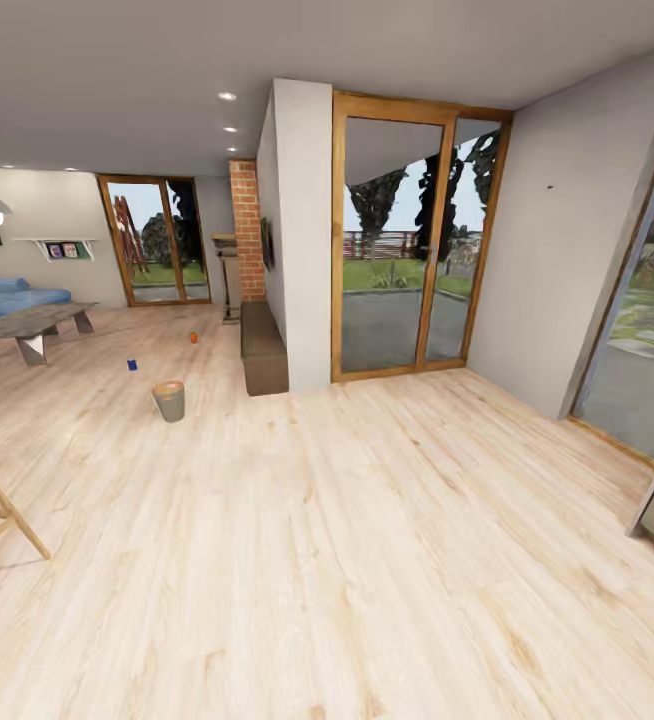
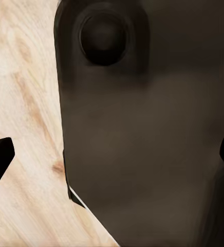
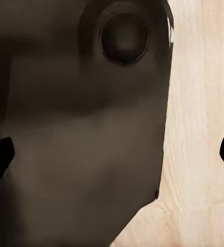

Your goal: Put the three can of soda from the living room inside the tash can in the kitchen.

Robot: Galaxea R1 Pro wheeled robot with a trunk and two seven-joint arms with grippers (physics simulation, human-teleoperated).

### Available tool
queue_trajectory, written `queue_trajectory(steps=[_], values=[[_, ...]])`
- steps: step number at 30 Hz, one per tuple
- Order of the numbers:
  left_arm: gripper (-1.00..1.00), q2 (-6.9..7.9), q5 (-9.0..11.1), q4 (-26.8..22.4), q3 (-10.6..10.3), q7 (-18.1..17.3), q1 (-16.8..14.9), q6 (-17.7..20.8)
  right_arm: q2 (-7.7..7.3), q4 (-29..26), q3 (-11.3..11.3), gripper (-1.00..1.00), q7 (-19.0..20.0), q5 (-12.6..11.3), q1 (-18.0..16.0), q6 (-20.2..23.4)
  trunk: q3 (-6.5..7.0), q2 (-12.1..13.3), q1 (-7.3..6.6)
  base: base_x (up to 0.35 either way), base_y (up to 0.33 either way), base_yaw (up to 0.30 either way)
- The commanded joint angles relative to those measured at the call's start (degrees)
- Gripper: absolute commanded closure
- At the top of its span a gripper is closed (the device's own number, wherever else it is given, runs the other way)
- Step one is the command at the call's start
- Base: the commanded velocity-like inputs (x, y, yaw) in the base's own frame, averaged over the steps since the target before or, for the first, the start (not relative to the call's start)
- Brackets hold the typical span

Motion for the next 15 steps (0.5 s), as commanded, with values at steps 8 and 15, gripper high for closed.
queue_trajectory(steps=[8,15], values=[[-1.0,0.35,0.3,-0.3,0.0,-0.2,0.4,0.0,0.75,-0.7,0.4,-1.0,0.6,0.3,-0.7,0.2,0.0,0.0,0.0,0.0,0.0,0.0],[-1.0,0.35,0.3,-0.3,0.0,-0.2,0.4,0.0,0.75,-0.7,0.4,-1.0,0.6,0.3,-0.7,0.2,0.0,0.0,0.0,0.0,0.0,0.0]])
